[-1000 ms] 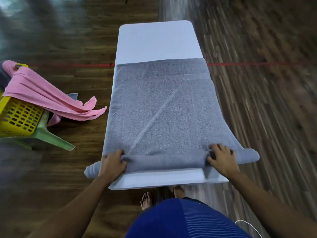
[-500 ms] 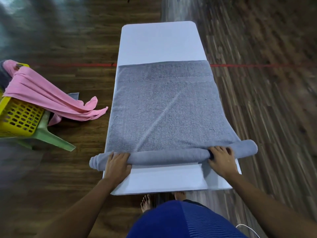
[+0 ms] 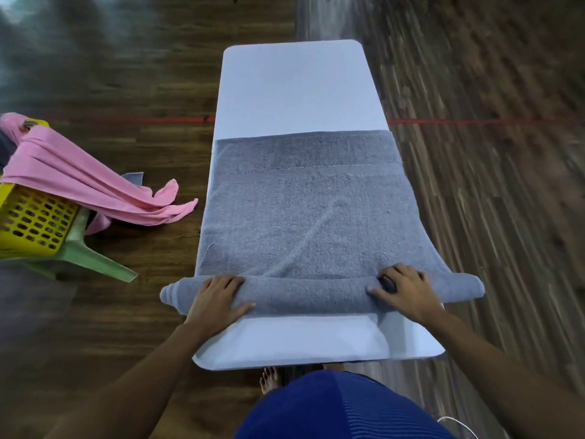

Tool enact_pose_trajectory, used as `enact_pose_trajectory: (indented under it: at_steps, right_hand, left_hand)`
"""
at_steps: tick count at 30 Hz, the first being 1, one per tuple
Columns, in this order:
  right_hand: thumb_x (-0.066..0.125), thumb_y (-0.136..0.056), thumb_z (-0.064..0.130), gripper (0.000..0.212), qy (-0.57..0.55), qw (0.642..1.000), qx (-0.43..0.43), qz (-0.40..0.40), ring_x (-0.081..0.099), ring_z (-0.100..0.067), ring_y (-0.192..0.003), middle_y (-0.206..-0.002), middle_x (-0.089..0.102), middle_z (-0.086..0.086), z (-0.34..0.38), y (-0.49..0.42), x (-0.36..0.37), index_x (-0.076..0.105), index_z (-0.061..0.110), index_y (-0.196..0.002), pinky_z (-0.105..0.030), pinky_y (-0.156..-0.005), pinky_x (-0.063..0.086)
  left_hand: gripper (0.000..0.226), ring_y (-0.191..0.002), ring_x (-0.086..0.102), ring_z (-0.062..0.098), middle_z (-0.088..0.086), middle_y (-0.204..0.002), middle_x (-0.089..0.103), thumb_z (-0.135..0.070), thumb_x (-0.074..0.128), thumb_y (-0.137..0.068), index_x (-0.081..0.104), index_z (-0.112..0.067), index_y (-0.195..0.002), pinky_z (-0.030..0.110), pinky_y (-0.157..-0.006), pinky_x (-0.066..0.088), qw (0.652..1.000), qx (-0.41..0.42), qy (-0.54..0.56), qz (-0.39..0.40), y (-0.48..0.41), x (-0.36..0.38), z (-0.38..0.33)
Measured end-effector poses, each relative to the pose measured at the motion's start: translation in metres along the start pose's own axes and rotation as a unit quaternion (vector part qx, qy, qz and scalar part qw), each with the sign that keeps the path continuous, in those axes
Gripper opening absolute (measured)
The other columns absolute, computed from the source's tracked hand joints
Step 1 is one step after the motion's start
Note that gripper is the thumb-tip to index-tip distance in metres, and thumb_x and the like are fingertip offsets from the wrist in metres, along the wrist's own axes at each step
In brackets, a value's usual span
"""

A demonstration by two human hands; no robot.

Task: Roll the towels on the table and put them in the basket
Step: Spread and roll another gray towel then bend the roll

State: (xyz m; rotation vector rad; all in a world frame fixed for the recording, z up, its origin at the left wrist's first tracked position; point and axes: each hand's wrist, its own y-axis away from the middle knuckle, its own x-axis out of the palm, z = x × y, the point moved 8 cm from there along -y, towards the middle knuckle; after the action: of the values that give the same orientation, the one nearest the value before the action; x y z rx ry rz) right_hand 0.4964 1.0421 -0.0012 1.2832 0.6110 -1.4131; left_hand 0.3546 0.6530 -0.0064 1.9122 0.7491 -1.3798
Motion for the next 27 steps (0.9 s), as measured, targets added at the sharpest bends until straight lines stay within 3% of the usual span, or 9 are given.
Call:
enact_pose_trajectory:
  at_steps: [3, 6, 8, 13, 16, 20, 24, 27]
  right_hand:
    - [0.056, -0.07, 0.07, 0.07, 0.055, 0.996, -0.034, 0.059, 0.046, -0.016, -0.121, -0.126, 0.052, 0.01, 0.003, 0.014, 0.027, 0.048, 0.034, -0.129, -0.041, -0.106, 0.027]
    - [0.071, -0.074, 0.043, 0.058, 0.04, 0.999, -0.02, 0.021, 0.052, -0.024, -0.12, -0.125, 0.058, 0.003, 0.006, 0.014, 0.033, 0.054, 0.028, -0.128, -0.043, -0.107, 0.026]
    - [0.073, -0.077, 0.033, 0.051, 0.019, 1.0, -0.003, 0.007, 0.053, -0.025, -0.119, -0.125, 0.06, 0.002, 0.014, 0.011, 0.034, 0.057, 0.026, -0.125, -0.045, -0.108, 0.025]
    - [0.068, -0.08, 0.026, 0.053, -0.012, 1.0, -0.017, 0.017, 0.048, -0.02, -0.126, -0.132, 0.057, 0.005, 0.039, 0.002, 0.041, 0.051, 0.031, -0.13, -0.046, -0.113, 0.021]
    - [0.063, -0.082, 0.023, 0.053, -0.018, 0.999, -0.035, 0.037, 0.045, -0.017, -0.13, -0.135, 0.055, 0.004, 0.053, 0.0, 0.044, 0.049, 0.03, -0.133, -0.042, -0.115, 0.016]
    - [0.061, -0.082, 0.022, 0.054, -0.019, 0.995, -0.069, 0.067, 0.043, -0.013, -0.131, -0.136, 0.054, 0.007, 0.064, 0.006, 0.044, 0.049, 0.032, -0.134, -0.037, -0.114, 0.012]
    - [0.064, -0.079, 0.034, 0.05, -0.014, 0.993, -0.08, 0.089, 0.048, -0.013, -0.126, -0.131, 0.058, 0.01, 0.049, 0.027, 0.04, 0.054, 0.031, -0.128, -0.033, -0.111, 0.014]
    - [0.053, -0.073, 0.046, 0.053, -0.004, 0.994, -0.055, 0.095, 0.047, -0.015, -0.124, -0.128, 0.057, 0.009, 0.03, 0.044, 0.041, 0.057, 0.029, -0.123, -0.033, -0.107, 0.019]
  left_hand:
    - [0.072, -0.12, 0.054, 0.027, 0.006, -0.132, 0.057, -0.049, 0.068, -0.073, 0.051, -0.017, -0.135, 0.045, -0.103, 0.04, 0.999, 0.011, -0.027, 0.045, 0.004, 0.013, 0.005]
    - [0.061, -0.114, 0.058, 0.028, 0.006, -0.125, 0.062, -0.025, 0.073, -0.071, 0.057, -0.016, -0.129, 0.045, -0.101, 0.043, 1.0, -0.004, -0.013, 0.022, 0.001, 0.007, 0.007]
    - [0.052, -0.108, 0.061, 0.028, 0.006, -0.118, 0.066, -0.02, 0.074, -0.072, 0.063, -0.015, -0.122, 0.044, -0.097, 0.045, 1.0, -0.022, -0.006, 0.008, -0.001, 0.002, 0.009]
    - [0.041, -0.098, 0.064, 0.028, 0.007, -0.108, 0.069, -0.023, 0.069, -0.073, 0.067, -0.013, -0.112, 0.045, -0.088, 0.049, 0.998, -0.062, 0.012, -0.009, 0.018, -0.002, 0.021]
    - [0.039, -0.086, 0.066, 0.027, 0.004, -0.095, 0.071, -0.03, 0.057, -0.068, 0.068, -0.016, -0.102, 0.044, -0.078, 0.052, 0.997, -0.072, 0.008, -0.02, 0.042, -0.001, 0.026]
    - [0.03, -0.072, 0.063, 0.021, -0.003, -0.08, 0.068, -0.035, 0.058, -0.063, 0.069, -0.02, -0.088, 0.04, -0.067, 0.05, 0.996, -0.081, -0.017, -0.031, 0.072, 0.004, 0.016]
    - [0.034, -0.066, 0.061, 0.017, -0.008, -0.071, 0.066, -0.044, 0.046, -0.062, 0.068, -0.025, -0.079, 0.035, -0.064, 0.046, 0.996, -0.064, -0.042, -0.036, 0.084, 0.012, 0.003]
    - [0.027, -0.064, 0.061, 0.018, -0.007, -0.067, 0.065, -0.041, 0.045, -0.063, 0.064, -0.026, -0.073, 0.034, -0.065, 0.04, 0.996, -0.071, -0.033, -0.041, 0.081, 0.011, -0.006]
